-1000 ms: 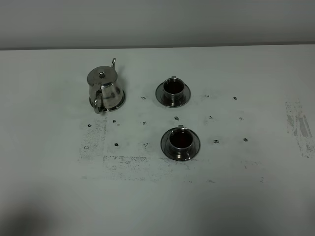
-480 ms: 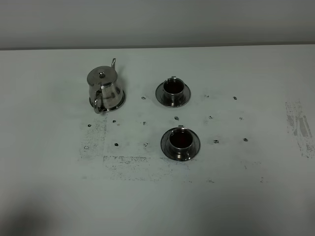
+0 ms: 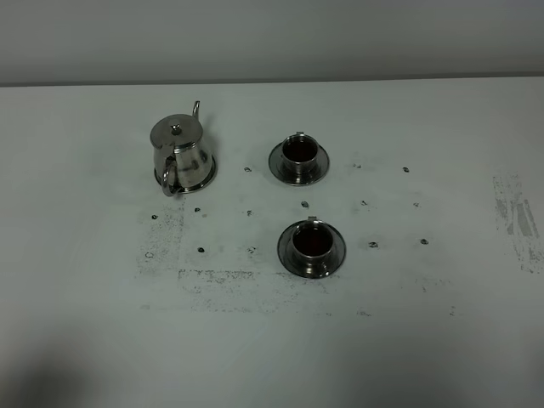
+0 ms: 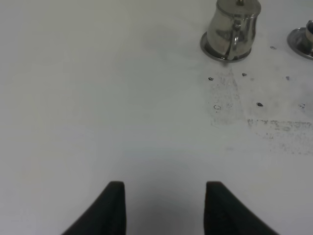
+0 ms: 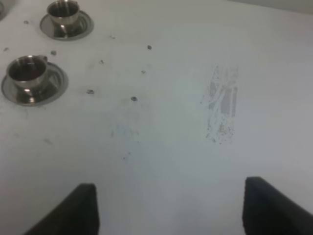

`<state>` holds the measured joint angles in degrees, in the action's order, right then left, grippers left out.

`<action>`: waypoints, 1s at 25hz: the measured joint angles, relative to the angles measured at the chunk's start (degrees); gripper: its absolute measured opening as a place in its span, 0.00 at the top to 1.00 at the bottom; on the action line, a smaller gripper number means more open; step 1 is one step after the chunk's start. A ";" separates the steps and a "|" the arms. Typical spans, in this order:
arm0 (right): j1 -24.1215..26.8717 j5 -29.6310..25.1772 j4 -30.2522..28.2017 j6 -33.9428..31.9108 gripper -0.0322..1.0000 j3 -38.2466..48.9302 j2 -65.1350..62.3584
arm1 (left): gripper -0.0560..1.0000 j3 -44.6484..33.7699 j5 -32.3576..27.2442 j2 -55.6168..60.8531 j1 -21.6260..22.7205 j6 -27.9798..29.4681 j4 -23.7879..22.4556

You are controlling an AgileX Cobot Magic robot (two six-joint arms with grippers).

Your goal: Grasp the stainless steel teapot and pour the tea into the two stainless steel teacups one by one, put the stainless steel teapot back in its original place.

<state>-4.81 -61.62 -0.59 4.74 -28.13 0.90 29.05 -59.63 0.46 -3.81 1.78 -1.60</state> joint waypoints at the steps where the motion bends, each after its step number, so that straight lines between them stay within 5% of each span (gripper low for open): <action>1: 0.00 0.00 0.00 0.00 0.40 0.00 0.00 | 0.60 0.00 0.00 0.00 0.00 0.00 0.00; 25: 0.00 0.00 0.00 0.00 0.40 0.00 0.00 | 0.60 0.00 0.00 0.00 0.00 -0.05 0.00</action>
<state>-4.81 -61.62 -0.59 4.74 -28.13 0.90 29.05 -59.63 0.46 -3.81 1.73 -1.60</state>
